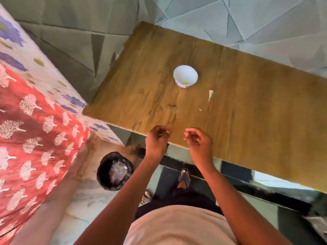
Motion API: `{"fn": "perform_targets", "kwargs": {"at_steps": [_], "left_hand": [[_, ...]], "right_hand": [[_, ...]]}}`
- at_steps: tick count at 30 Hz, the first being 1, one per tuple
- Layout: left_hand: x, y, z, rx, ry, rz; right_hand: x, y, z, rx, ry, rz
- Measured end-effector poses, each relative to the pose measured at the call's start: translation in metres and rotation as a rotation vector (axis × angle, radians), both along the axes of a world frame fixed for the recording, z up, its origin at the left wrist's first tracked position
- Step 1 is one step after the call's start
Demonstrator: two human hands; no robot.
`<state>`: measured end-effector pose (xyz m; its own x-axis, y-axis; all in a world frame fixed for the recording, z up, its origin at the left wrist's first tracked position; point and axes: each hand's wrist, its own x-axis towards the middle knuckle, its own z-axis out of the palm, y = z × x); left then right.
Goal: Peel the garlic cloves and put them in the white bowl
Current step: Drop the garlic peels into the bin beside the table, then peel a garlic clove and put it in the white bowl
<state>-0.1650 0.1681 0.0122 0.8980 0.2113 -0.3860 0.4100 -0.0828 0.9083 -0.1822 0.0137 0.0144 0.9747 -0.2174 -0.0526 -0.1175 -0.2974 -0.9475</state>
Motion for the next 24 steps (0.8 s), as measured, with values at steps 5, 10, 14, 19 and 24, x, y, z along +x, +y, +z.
{"fn": "perform_targets", "kwargs": {"at_steps": [5, 10, 14, 19, 24], "left_hand": [[0.055, -0.070, -0.002, 0.267, -0.125, -0.256], [0.101, -0.121, -0.021, 0.542, -0.330, -0.411], [0.121, -0.144, -0.038, 0.694, -0.356, -0.430], [0.130, -0.148, -0.049, 0.686, -0.427, -0.363], [0.134, -0.139, -0.053, 0.741, -0.502, -0.445]], "right_hand": [[0.036, -0.055, -0.008, -0.042, -0.056, -0.054], [0.083, -0.110, -0.024, -0.260, -0.192, -0.027], [0.117, -0.142, -0.045, -0.488, -0.267, 0.002], [0.128, -0.153, -0.064, -0.596, -0.239, 0.075], [0.132, -0.155, -0.064, -0.602, -0.186, 0.118]]}}
